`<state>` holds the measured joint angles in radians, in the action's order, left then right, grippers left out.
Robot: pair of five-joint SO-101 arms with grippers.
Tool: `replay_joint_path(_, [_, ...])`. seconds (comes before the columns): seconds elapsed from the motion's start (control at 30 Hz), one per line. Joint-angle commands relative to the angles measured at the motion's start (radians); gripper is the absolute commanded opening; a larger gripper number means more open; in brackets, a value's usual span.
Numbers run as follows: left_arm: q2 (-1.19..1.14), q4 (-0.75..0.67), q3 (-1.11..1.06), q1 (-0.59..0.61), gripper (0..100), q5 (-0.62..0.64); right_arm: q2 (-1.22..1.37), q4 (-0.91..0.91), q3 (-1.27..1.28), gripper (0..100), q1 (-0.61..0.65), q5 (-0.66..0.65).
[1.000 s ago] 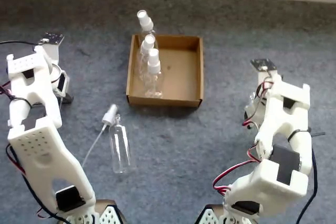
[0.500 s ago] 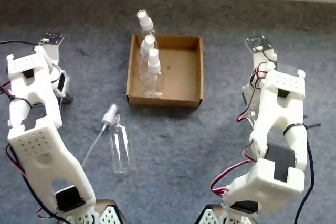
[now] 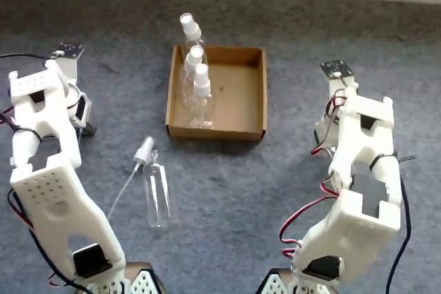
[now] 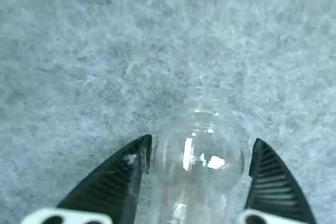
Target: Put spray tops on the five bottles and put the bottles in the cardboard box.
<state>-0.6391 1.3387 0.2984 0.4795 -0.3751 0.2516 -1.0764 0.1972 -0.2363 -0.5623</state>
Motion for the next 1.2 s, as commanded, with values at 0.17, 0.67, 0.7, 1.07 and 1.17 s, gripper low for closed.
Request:
replay_joint_path(0.17, [0.004, 0.015, 0.016, -0.028, 19, -0.003, -0.013, 0.012, -0.013, 10.2, -0.012, -0.011])
replay_joint_path(0.67, [0.001, 0.112, 0.176, -0.05, 19, -0.002, -0.262, -0.067, -0.004, 0.4, 0.028, -0.008])
replay_joint_path(0.7, [0.001, 0.121, 0.189, -0.051, 19, 0.0, -0.298, -0.087, -0.004, 0.4, 0.045, -0.008])
replay_joint_path(1.07, [-0.004, 0.12, 0.308, -0.064, 19, 0.008, -0.585, -0.295, -0.001, 0.4, 0.143, -0.006])
replay_joint_path(1.17, [-0.004, 0.12, 0.381, -0.062, 19, 0.035, -0.625, -0.32, -0.001, 0.4, 0.16, 0.015])
